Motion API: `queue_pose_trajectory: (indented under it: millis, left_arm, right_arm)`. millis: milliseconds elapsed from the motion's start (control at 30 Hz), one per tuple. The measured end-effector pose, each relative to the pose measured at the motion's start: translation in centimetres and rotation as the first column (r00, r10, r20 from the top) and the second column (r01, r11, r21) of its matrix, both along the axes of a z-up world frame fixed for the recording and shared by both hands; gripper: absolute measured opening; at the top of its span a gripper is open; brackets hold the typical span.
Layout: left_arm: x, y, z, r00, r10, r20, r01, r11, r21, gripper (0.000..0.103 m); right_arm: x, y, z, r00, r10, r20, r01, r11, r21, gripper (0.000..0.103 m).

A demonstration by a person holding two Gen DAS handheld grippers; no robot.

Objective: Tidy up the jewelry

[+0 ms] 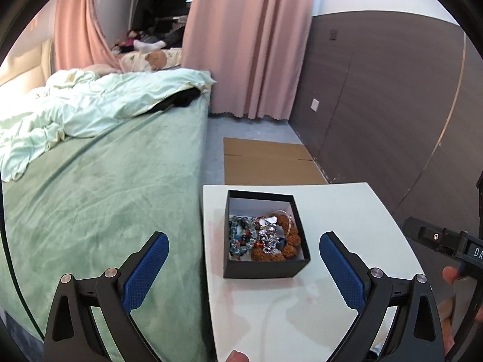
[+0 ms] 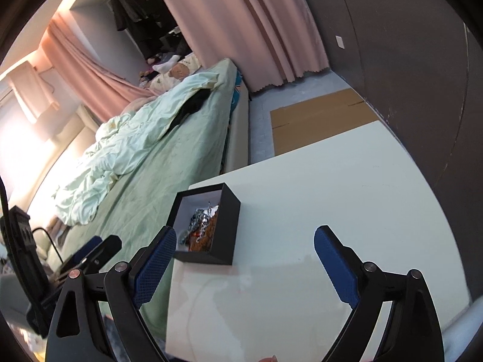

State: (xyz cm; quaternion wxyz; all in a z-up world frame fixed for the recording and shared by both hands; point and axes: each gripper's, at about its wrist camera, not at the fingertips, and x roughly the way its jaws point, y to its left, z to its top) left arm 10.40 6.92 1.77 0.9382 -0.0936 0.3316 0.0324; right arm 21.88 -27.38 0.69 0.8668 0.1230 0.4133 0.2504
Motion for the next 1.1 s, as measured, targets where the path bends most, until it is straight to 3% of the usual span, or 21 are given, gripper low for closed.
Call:
queue_pose_trajectory:
  millis: [467,533,1100]
  left_arm:
    - [-2.0,-2.6,0.7,0.996,-0.081,0.028,0.081,0.997,0.02,0.1]
    - [-2.1,-2.7,0.7,0.996,-0.088,0.027,0.087,0.996,0.022,0.1]
    - [-3.0,-3.1,1.6,0.994,-0.095,0.058,0.093,0.995,0.041,0.1]
  right_arm:
    - [-2.6,-2.9,0.8,0.996,0.011,0.09,-0.001,0.994,-0.113,0.095]
    - [-2.9,-2.9,0.9,0.995,0.027,0.096,-0.016,0.993,-0.115,0.103]
    - [-4.1,-2.9,2.0,0.989,0.059,0.134,-0.046,0.994,-0.097,0.103]
